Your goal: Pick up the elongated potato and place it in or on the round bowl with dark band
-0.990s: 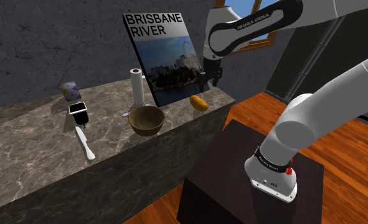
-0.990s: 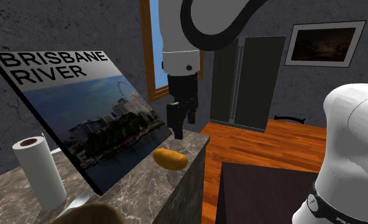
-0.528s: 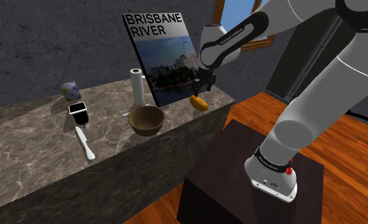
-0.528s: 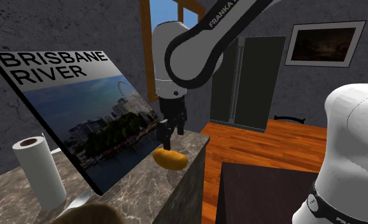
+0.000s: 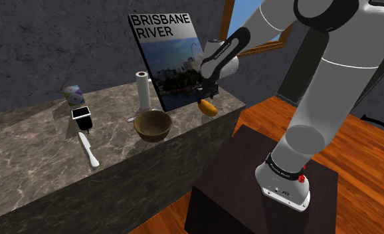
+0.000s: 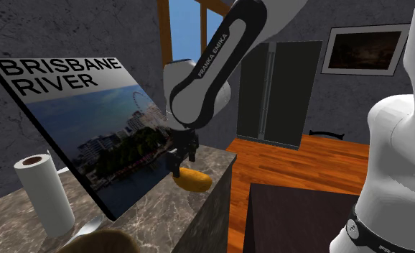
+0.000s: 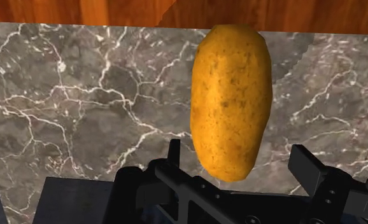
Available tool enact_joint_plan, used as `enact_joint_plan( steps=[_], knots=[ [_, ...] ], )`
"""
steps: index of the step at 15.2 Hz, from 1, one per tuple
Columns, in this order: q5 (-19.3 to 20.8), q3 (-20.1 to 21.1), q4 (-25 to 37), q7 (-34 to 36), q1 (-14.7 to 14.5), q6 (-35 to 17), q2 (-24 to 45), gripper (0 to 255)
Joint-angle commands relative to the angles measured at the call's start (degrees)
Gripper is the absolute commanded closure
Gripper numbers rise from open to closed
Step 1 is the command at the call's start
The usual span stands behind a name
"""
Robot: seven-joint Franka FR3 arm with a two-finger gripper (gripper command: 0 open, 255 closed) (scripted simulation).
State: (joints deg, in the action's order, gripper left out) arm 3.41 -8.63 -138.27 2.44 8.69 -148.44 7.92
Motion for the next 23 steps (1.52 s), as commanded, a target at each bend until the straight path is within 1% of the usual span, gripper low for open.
enact_joint_plan(
  steps=[1, 6, 14, 15, 23],
  knots=[
    [-0.33, 0.02, 0.44, -0.25, 0.16, -1.56, 1.84, 0],
    [-1.15, 0.32, 0.64, -0.84, 0.54, -5.61, 6.1, 0],
    [-1.14, 0.33, 0.63, -0.83, 0.55, -5.6, 6.09, 0],
    [-1.14, 0.33, 0.63, -0.83, 0.55, -5.6, 6.09, 255],
    [-1.15, 0.33, 0.65, -0.81, 0.54, -5.62, 6.13, 255]
  ],
)
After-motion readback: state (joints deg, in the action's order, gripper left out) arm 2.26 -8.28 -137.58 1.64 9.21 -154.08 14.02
